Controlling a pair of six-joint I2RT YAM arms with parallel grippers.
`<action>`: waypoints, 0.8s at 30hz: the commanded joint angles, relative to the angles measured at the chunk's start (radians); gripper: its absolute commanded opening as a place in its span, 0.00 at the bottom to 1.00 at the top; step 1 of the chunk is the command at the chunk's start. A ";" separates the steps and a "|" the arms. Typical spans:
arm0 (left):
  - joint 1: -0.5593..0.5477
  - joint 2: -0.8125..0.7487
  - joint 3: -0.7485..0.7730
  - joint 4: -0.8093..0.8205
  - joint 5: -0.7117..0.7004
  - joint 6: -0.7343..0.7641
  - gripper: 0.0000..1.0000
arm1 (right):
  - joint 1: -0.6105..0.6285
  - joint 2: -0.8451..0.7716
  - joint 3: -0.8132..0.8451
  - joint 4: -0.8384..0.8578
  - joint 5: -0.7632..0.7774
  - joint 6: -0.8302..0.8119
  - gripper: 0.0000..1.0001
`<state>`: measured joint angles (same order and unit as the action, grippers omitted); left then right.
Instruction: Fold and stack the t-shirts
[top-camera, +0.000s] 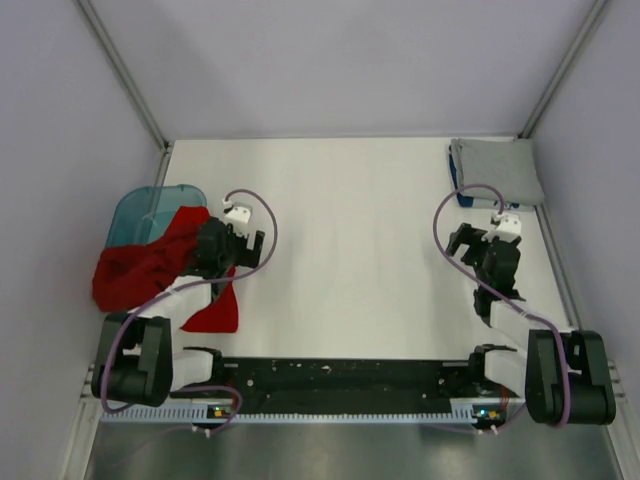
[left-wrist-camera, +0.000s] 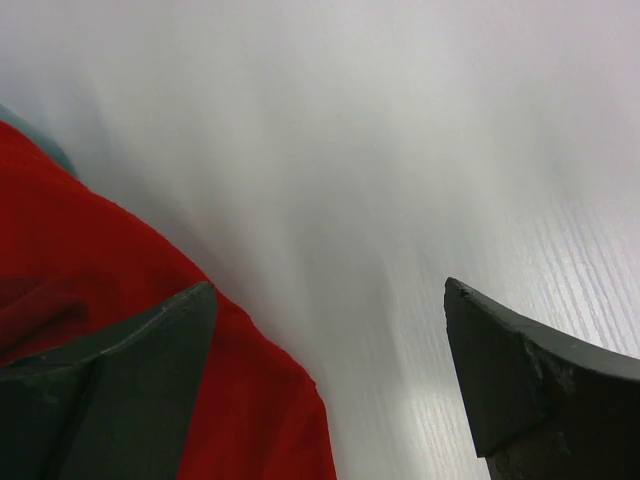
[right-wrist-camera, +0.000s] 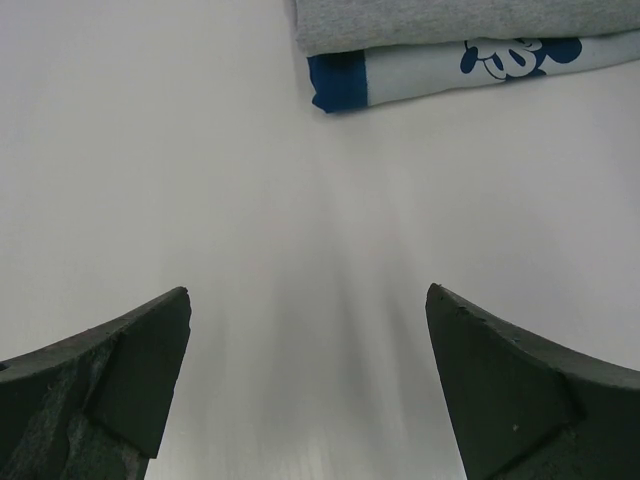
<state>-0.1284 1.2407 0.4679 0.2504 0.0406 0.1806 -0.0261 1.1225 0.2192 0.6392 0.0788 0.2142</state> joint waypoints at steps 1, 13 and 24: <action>0.006 -0.059 0.060 -0.054 0.063 0.043 0.99 | 0.008 0.003 0.037 0.025 0.010 0.017 0.99; 0.082 -0.096 0.465 -0.762 -0.248 0.342 0.95 | 0.008 -0.186 0.051 -0.041 -0.020 0.043 0.99; 0.338 0.106 0.652 -1.098 -0.064 0.379 0.63 | 0.008 -0.297 0.105 -0.113 -0.175 0.059 0.98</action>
<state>0.1928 1.2896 1.0359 -0.6403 -0.1268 0.5323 -0.0261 0.8322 0.2962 0.5354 -0.0471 0.2573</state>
